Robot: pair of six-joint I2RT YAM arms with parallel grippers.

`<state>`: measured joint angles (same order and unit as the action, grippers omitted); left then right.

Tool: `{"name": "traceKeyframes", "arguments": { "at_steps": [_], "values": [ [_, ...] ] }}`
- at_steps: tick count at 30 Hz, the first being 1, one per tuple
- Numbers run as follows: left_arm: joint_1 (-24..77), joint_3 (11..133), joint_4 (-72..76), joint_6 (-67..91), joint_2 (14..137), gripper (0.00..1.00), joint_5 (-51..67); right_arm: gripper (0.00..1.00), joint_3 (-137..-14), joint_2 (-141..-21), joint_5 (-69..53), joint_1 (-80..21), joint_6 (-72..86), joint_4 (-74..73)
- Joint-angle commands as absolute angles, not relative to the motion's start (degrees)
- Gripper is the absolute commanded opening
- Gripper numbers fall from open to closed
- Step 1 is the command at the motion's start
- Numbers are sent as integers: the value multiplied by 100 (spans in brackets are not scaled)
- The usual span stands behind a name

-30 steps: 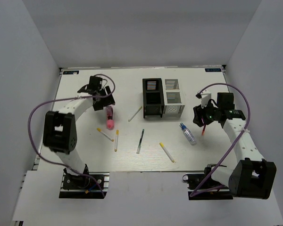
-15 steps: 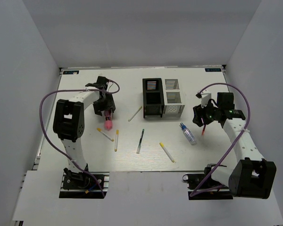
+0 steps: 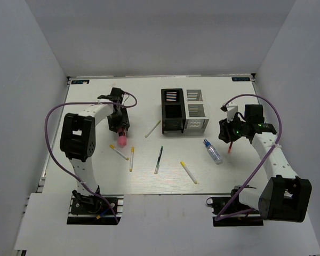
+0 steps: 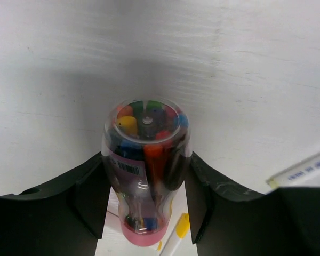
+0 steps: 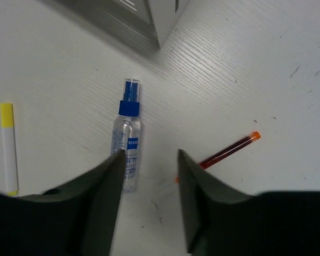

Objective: Sort the stationery into containers
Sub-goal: Grab a piece of stationery with the left arm, then place the stationery into the container

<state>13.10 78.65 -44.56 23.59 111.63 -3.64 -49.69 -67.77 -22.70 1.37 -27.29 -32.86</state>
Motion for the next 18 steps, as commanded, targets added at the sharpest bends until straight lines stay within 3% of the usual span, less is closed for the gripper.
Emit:
{"name": "traceKeyframes", "arguments": {
  "at_steps": [1, 2, 3, 4, 8, 11, 18],
  "values": [
    [1389, 8410, -4351, 2259, 10381, 0, 43, 42, -5001, -6706, -2434, 132, -2768, -3261],
    [1450, 8411, -4150, 2180, 10241, 0, 418, 31, -4966, -6671, -2556, 132, -2803, -3296],
    [1450, 8472, -3992, 2180, 10083, 0, 683, 6, -4948, -6671, -2592, 132, -2856, -3296],
    [1511, 8403, -3773, 2119, 9768, 0, 964, 0, -4931, -6662, -2662, 132, -2935, -3322],
    [1687, 8122, -2132, 2258, 9299, 0, 2448, 0, -4878, -6706, -2944, 114, -3050, -3366],
    [1845, 8121, -1321, 2706, 9246, 0, 2828, 0, -4887, -6750, -3015, 114, -3032, -3358],
    [2258, 8121, 1201, 3023, 9535, 0, 2303, 0, -4896, -6759, -2953, 105, -3067, -3331]
  ]
}}
